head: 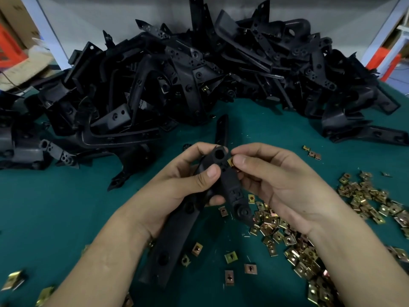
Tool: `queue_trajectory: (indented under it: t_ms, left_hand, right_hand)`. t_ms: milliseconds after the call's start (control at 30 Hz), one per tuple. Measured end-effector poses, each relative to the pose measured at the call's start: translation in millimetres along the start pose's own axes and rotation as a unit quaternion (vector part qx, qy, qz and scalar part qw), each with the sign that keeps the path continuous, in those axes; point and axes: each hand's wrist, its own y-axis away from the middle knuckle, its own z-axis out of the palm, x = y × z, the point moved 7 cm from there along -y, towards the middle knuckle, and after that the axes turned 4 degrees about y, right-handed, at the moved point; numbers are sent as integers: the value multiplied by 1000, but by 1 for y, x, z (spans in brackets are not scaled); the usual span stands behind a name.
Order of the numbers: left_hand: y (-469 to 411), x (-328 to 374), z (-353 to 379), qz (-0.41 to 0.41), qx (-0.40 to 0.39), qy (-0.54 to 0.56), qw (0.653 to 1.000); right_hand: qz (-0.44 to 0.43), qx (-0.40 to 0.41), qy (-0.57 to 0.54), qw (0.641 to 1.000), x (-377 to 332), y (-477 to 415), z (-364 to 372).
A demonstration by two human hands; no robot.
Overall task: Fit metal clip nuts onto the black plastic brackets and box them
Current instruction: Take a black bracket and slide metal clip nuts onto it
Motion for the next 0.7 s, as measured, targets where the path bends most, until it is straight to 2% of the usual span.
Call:
queue_trajectory:
  t_ms: [367,700]
  left_hand:
    - [1,8,-4,19,19,-58,998]
    - [1,4,-4,-2,-6,-115,993]
  right_hand:
    - [9,0,57,998,1,4,0]
    - [26,-61,87,994,4,8,6]
